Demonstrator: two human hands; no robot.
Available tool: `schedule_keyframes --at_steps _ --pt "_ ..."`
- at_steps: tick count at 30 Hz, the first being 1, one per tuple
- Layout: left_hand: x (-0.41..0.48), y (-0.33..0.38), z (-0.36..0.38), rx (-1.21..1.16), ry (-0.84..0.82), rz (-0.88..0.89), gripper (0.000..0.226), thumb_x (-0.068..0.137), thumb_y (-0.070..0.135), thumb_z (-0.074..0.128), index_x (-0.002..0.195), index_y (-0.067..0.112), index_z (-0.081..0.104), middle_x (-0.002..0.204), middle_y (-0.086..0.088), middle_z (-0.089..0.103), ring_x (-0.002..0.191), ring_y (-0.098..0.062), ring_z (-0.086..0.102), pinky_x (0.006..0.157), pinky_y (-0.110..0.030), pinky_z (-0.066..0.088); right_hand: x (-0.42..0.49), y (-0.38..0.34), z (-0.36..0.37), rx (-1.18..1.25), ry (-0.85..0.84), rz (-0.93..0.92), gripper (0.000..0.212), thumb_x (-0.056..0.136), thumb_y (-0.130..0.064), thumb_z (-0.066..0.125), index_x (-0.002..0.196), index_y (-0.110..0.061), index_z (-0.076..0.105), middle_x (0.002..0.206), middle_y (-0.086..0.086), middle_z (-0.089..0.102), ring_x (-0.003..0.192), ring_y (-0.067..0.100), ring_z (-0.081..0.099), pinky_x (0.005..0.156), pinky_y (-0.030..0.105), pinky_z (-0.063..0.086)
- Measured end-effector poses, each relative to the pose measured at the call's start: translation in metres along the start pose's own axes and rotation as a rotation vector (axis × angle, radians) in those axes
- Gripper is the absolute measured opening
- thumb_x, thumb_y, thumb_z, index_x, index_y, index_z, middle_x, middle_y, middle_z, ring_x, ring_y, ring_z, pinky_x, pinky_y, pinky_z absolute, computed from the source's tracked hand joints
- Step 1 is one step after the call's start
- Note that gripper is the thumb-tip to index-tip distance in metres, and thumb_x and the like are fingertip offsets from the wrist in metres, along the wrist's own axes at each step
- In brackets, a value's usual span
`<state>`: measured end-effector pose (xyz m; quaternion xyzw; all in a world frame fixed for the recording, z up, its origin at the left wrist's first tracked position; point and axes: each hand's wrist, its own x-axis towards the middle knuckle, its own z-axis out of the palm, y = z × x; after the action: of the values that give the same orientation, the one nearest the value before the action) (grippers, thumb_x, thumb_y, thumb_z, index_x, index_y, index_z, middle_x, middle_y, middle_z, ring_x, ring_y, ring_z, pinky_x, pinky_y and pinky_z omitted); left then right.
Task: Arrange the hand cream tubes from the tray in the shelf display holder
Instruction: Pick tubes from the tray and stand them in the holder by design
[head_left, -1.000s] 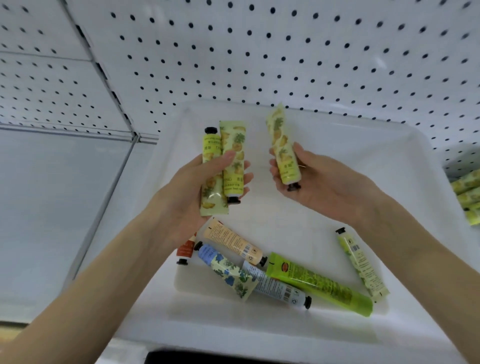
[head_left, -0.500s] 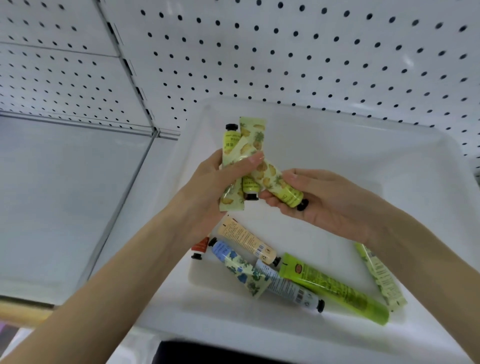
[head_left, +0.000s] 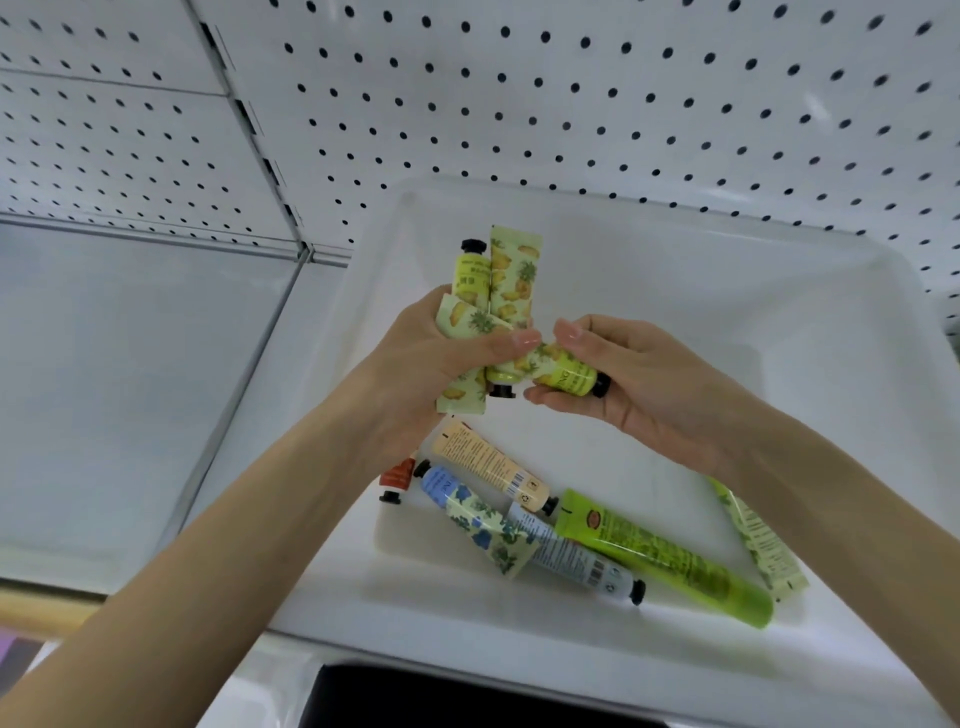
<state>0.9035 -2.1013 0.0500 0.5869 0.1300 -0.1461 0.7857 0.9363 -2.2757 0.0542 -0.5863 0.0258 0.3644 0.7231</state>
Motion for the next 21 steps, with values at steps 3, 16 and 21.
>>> schedule_keyframes --at_steps 3,16,21 --pt "0.001 0.001 -0.002 -0.028 0.051 0.003 0.062 0.061 0.018 0.076 0.119 0.005 0.059 0.106 -0.012 0.072 0.092 -0.025 0.072 0.070 -0.028 0.059 0.002 0.000 -0.004 -0.054 -0.018 -0.010 0.038 0.078 -0.037 0.054 0.090 -0.001 0.059 0.075 0.007 0.070 0.077 0.024 0.071 0.070 0.026 0.059" --pt "0.012 0.007 -0.014 -0.239 0.222 0.073 0.025 0.074 0.012 0.073 0.096 0.005 0.066 0.086 -0.009 0.075 0.077 -0.025 0.069 0.069 -0.036 0.060 0.030 0.050 -0.008 -0.678 -0.076 0.181 0.023 0.085 -0.019 0.069 0.104 -0.008 0.065 0.093 0.003 0.070 0.084 0.013 0.068 0.079 0.022 0.056" --pt "0.014 0.006 -0.014 -0.253 0.204 0.071 0.016 0.081 0.008 0.071 0.096 0.003 0.065 0.085 -0.011 0.074 0.074 -0.025 0.069 0.068 -0.034 0.060 0.042 0.062 0.006 -0.821 0.018 0.134 0.021 0.081 -0.019 0.074 0.095 -0.006 0.066 0.089 0.006 0.068 0.076 0.014 0.063 0.075 0.030 0.056"
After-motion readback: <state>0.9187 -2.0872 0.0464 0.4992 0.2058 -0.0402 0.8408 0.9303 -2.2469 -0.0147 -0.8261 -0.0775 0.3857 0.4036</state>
